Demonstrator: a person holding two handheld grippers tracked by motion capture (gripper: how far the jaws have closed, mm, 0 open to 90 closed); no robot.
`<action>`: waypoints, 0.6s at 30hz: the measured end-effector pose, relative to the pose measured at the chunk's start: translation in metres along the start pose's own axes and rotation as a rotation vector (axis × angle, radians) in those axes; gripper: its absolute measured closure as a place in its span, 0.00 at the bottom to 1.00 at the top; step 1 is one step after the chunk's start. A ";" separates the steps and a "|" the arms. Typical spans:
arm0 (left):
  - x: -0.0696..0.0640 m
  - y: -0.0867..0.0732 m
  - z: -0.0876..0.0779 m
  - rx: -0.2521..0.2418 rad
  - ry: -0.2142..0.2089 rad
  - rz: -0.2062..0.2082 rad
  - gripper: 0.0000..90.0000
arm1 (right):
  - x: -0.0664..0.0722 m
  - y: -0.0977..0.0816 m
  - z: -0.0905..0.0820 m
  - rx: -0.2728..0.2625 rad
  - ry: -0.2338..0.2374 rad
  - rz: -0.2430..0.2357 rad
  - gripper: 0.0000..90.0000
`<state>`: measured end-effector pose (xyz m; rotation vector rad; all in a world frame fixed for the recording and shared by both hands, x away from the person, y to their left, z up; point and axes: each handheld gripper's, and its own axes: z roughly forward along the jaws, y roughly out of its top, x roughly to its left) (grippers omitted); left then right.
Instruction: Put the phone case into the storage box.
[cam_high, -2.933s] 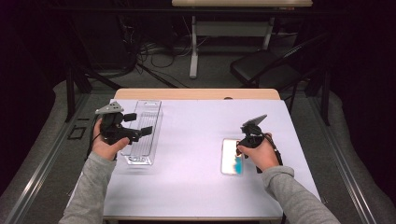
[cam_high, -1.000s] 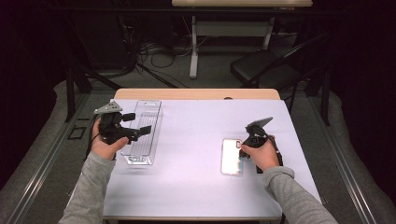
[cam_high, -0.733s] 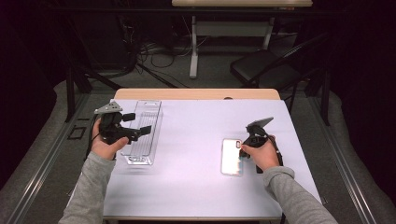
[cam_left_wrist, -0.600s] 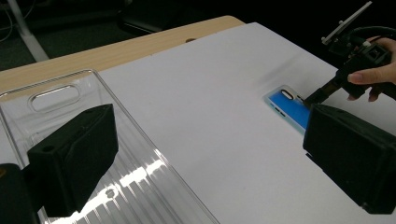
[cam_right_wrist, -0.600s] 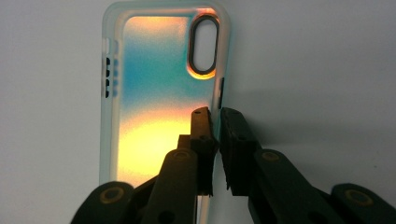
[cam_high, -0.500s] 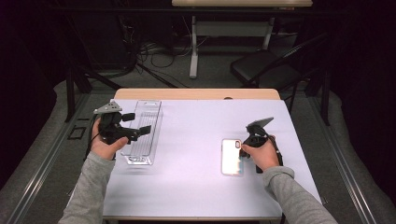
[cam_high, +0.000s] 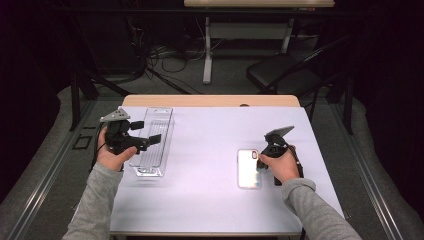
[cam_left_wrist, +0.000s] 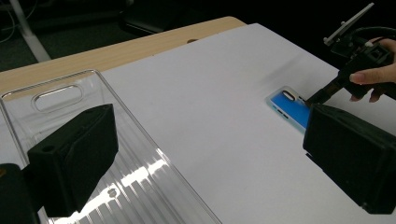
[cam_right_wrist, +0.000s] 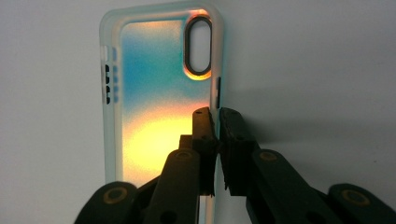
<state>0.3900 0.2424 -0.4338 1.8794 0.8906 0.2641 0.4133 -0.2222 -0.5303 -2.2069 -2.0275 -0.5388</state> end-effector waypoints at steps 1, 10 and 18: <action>0.000 0.000 0.000 0.000 0.001 0.000 0.04 | -0.001 0.000 0.000 -0.003 0.004 -0.001 0.95; 0.000 0.000 0.000 -0.002 0.000 -0.002 0.04 | -0.001 0.001 -0.003 0.035 0.013 0.017 0.95; 0.000 0.000 0.000 0.001 0.001 -0.001 0.04 | -0.003 0.001 -0.003 0.006 0.025 0.015 0.95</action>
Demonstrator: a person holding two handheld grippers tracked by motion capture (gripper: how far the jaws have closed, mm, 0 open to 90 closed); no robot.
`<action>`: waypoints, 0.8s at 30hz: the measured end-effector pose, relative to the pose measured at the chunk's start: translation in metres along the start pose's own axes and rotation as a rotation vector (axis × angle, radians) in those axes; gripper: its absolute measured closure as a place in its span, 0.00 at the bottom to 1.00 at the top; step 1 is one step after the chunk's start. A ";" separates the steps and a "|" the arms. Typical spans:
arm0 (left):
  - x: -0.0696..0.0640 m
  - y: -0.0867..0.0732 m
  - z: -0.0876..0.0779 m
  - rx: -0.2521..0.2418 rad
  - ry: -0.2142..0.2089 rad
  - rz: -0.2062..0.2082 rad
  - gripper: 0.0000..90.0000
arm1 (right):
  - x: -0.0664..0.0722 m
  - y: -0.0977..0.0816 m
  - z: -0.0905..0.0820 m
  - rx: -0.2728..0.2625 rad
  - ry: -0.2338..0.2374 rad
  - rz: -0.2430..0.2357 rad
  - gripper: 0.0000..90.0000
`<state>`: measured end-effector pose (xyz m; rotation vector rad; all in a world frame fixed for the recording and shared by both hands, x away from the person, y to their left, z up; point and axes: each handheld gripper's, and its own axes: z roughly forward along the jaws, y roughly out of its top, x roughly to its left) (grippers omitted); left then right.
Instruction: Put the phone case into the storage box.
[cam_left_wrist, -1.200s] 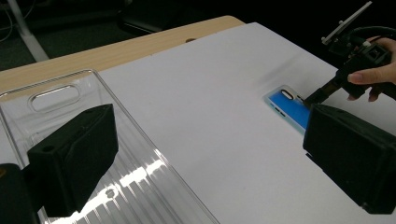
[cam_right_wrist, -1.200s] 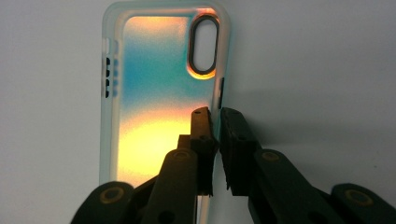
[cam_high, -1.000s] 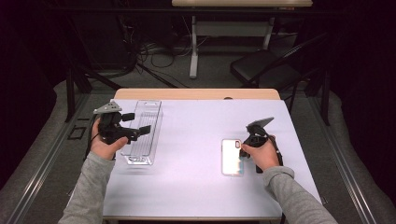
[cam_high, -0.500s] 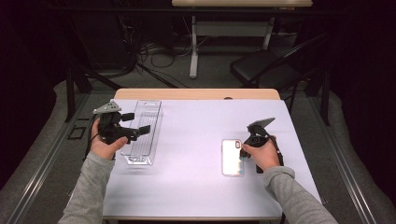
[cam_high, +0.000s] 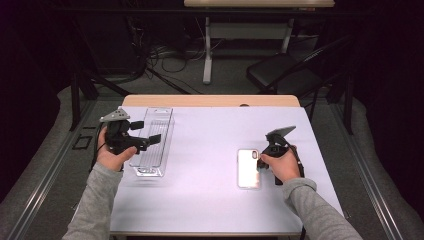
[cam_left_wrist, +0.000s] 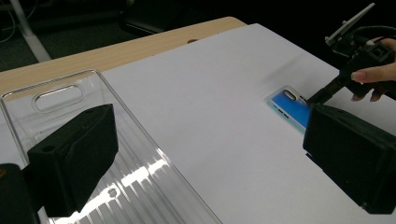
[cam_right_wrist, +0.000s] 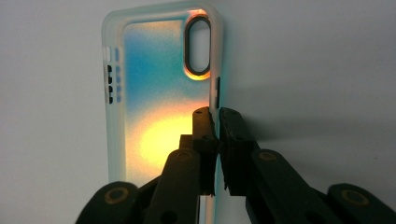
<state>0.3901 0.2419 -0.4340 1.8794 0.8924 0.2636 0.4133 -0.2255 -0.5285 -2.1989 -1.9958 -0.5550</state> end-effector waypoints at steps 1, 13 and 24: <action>0.000 0.000 0.000 0.000 0.000 0.000 0.04 | 0.000 0.000 0.000 -0.002 0.005 0.002 0.95; -0.002 0.000 0.002 0.003 -0.003 0.003 0.04 | 0.004 0.000 -0.008 -0.019 0.020 0.000 0.95; -0.004 0.000 0.003 0.002 -0.009 0.001 0.05 | 0.020 0.006 -0.023 -0.050 0.041 -0.039 0.95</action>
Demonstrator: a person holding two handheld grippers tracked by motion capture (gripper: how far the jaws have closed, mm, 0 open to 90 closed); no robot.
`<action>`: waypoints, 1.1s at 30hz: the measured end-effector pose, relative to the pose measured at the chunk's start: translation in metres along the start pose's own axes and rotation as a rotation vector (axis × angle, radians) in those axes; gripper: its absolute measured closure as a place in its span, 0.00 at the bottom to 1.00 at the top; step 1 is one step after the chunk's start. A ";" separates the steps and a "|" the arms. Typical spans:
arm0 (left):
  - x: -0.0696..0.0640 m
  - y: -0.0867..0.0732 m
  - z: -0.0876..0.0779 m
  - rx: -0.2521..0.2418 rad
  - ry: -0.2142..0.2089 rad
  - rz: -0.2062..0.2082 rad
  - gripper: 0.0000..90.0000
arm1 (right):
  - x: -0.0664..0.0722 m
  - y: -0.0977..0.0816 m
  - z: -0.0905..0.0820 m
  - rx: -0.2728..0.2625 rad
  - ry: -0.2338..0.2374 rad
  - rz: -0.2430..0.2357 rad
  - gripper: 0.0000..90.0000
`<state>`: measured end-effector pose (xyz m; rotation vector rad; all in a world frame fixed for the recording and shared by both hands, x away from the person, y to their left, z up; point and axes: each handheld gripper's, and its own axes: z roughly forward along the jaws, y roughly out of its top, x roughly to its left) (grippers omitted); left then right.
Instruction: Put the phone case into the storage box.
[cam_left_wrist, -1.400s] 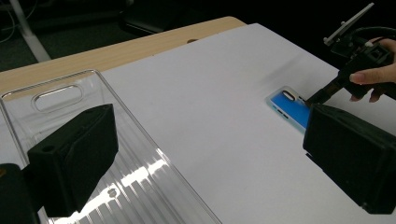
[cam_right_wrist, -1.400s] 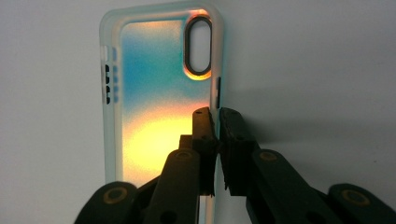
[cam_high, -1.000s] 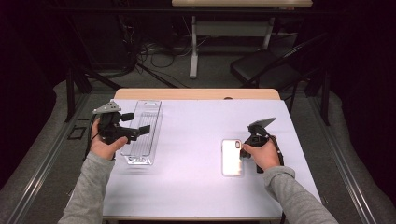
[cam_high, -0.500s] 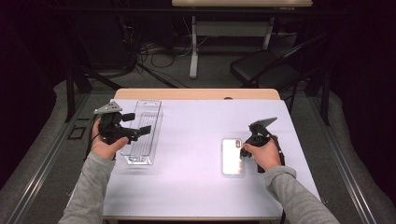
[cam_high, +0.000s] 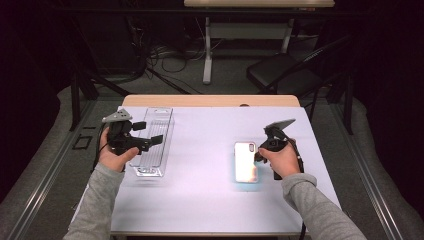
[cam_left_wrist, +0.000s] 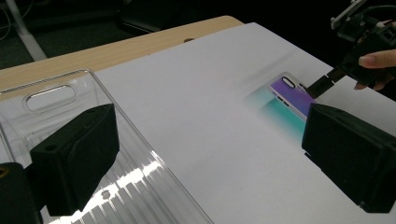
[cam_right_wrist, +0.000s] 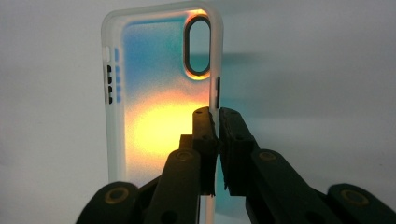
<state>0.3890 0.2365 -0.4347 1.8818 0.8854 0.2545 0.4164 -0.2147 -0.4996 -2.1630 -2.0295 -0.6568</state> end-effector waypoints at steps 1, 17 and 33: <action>0.000 0.000 0.000 0.000 -0.001 -0.001 0.05 | 0.002 0.001 0.000 -0.012 0.006 0.006 0.95; -0.004 0.000 0.005 0.013 -0.010 0.007 0.05 | 0.028 0.003 -0.010 -0.109 0.072 -0.086 0.95; -0.015 -0.002 0.016 0.031 -0.028 0.026 0.06 | 0.044 -0.010 -0.022 -0.282 0.114 -0.192 0.95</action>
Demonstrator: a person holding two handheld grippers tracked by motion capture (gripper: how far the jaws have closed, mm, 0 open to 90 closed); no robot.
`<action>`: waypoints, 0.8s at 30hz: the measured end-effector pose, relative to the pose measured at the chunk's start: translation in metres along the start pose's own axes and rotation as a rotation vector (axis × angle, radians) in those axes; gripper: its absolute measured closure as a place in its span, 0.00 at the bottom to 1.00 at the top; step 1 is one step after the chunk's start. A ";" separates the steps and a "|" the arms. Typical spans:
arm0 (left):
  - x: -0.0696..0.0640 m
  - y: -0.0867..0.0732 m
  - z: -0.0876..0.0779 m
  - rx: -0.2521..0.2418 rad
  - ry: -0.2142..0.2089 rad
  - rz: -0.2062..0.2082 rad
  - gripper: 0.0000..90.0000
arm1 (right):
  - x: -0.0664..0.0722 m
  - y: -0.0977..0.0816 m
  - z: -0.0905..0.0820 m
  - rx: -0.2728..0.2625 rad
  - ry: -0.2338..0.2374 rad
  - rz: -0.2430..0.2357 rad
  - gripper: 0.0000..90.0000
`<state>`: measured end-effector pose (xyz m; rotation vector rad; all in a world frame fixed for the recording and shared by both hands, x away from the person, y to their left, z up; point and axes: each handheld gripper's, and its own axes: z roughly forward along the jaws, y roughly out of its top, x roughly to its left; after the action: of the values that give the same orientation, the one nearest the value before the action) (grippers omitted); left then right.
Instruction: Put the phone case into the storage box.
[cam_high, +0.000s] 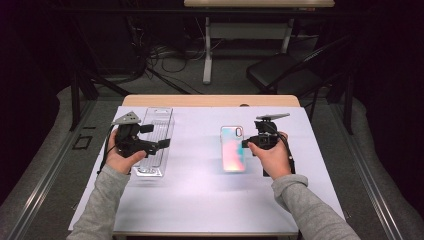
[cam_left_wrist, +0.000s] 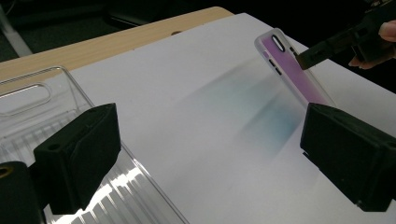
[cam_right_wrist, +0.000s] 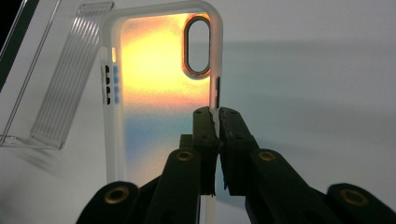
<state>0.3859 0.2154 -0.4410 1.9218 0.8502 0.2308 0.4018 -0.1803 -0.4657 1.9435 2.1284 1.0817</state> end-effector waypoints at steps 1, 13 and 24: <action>-0.001 0.000 0.001 0.003 -0.003 0.003 0.06 | 0.002 -0.001 -0.001 -0.007 0.003 0.004 0.95; -0.014 -0.001 0.013 0.004 -0.040 0.014 0.08 | 0.010 -0.011 -0.005 -0.108 0.010 -0.051 0.95; -0.024 -0.001 0.021 0.006 -0.044 0.020 0.08 | 0.023 -0.019 -0.004 -0.171 0.050 -0.079 0.95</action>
<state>0.3779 0.1857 -0.4478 1.9348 0.8038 0.1969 0.3791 -0.1604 -0.4637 1.7610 2.0422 1.2634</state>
